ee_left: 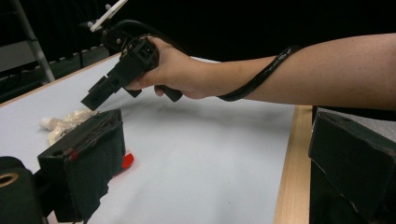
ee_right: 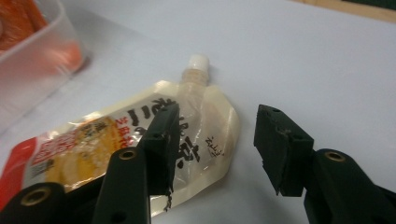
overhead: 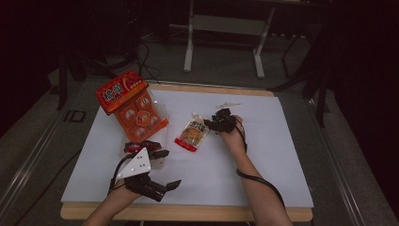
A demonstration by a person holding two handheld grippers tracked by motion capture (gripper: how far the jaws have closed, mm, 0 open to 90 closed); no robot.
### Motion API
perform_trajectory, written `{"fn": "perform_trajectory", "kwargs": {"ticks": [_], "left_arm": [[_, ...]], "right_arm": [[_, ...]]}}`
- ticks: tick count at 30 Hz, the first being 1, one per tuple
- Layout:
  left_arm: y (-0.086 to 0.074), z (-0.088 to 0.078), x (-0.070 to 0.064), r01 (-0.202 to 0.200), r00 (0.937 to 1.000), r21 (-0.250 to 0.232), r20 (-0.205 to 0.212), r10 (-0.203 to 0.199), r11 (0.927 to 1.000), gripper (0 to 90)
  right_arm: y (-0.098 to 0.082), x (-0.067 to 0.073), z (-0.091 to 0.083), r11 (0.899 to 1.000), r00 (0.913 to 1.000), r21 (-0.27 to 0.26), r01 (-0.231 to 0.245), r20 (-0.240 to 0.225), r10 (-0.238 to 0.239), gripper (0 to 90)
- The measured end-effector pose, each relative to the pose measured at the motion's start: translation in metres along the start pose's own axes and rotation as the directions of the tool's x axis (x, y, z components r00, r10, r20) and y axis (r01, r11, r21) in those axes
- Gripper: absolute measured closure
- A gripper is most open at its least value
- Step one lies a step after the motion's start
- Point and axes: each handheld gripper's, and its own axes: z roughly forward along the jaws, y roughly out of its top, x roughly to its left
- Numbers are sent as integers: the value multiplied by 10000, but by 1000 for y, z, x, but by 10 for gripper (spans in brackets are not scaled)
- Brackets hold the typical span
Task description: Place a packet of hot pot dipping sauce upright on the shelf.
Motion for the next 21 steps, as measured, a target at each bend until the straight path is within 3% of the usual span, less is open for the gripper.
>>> {"fn": "perform_trajectory", "kwargs": {"ticks": [5,11,13,18,21], "left_arm": [[0,-1,0,-20,10000,-23,52,20,10000,41],[-1,0,1,43,10000,55,75,-43,10000,41],[-1,0,1,53,9999,49,105,-53,10000,41],[-1,-1,1,93,9999,51,103,-94,9999,41],[-1,-1,1,81,9999,58,84,-81,10000,42]], "right_arm": [[-2,0,9,9997,9999,231,33,102,-35,497],[-7,1,17,9970,9981,642,434,419,-461,519],[-8,0,18,9978,9990,571,324,294,-342,541],[-8,3,20,9964,9988,695,478,75,-485,648],[-8,6,20,9949,9983,833,576,-42,-574,766]]}}
